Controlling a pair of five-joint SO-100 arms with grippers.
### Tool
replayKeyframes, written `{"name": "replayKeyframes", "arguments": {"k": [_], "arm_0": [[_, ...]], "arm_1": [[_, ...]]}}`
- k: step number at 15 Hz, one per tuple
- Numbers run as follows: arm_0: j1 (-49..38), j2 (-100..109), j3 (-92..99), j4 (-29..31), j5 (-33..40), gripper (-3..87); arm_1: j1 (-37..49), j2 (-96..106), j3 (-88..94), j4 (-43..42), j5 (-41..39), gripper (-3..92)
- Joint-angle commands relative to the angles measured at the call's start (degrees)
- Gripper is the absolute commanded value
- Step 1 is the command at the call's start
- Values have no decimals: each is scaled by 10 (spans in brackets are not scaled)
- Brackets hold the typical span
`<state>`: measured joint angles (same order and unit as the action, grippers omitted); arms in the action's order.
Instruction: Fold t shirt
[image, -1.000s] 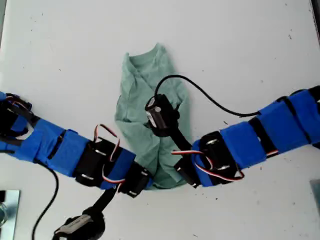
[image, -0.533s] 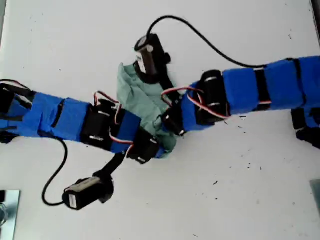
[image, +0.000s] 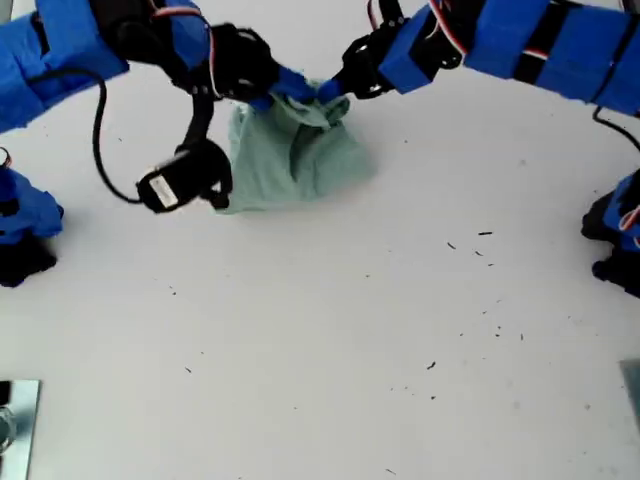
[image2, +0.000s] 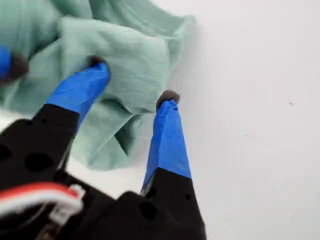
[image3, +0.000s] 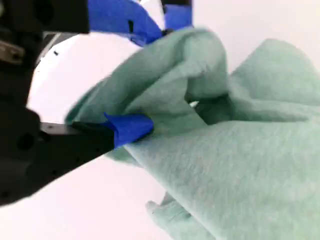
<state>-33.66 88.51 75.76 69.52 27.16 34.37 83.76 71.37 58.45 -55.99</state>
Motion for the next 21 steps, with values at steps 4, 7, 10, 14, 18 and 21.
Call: {"name": "replayKeyframes", "arguments": {"k": [4, 7, 10, 14, 18, 21], "arm_0": [[-63, 364, 319, -120, -25, 275], [-36, 522, 564, -206, -32, 227], [33, 857, 881, -287, -76, -1], [80, 1161, 1062, -141, -187, -1], [106, 1178, 1100, -103, -209, 88], [120, 1178, 1094, -98, -307, 98]], "arm_1": [[76, 384, 288, -53, 7, 107], [78, 631, 533, -44, 12, 161], [34, 952, 834, 25, 105, 57], [-32, 1171, 1023, 167, 232, 25], [-13, 1171, 1068, 163, 367, 26], [-11, 1171, 1069, 173, 192, 36]]}}
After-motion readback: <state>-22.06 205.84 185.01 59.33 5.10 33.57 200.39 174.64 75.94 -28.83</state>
